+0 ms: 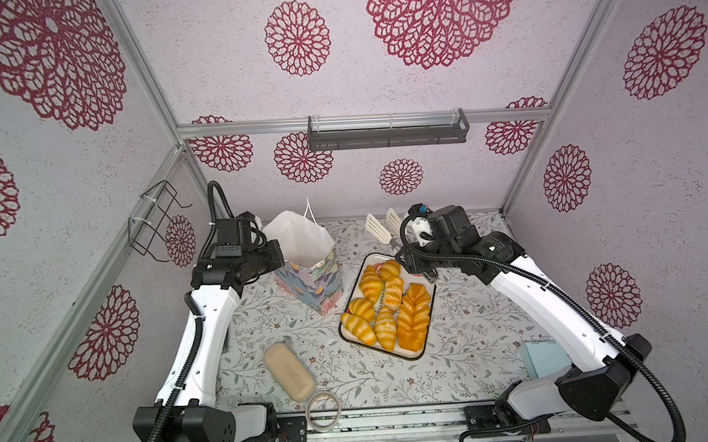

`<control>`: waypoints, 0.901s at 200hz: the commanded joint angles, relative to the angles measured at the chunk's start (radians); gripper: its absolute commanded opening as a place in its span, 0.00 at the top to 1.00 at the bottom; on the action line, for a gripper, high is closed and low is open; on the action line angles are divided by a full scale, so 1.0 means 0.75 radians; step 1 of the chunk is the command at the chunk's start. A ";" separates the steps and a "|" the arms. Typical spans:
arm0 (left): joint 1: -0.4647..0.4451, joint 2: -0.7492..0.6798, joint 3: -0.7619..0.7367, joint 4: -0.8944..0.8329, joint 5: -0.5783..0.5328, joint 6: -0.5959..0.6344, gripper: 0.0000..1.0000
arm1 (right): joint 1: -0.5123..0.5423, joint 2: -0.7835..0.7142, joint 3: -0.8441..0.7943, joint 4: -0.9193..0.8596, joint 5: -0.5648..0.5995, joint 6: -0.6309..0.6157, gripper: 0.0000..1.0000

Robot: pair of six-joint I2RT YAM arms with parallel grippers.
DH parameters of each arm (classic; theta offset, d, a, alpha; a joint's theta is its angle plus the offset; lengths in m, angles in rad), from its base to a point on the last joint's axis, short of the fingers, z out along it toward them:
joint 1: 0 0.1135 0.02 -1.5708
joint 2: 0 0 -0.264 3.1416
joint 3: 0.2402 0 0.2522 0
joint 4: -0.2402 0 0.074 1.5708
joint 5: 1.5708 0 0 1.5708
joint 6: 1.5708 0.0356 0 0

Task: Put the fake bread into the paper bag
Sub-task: 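Release the bun into the bag and withdraw the tongs toward the tray, then move the tongs with the right gripper over the long twisted bread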

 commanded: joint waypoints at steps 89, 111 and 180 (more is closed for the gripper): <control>0.005 -0.040 -0.036 0.029 0.007 0.012 1.00 | -0.114 -0.200 -0.291 -0.108 0.008 0.200 0.46; 0.005 -0.051 -0.034 0.031 0.007 0.012 1.00 | -0.125 -0.235 -0.336 -0.147 0.000 0.232 0.46; 0.004 -0.056 -0.038 0.051 0.032 0.003 1.00 | -0.140 -0.341 -0.532 -0.255 -0.076 0.336 0.45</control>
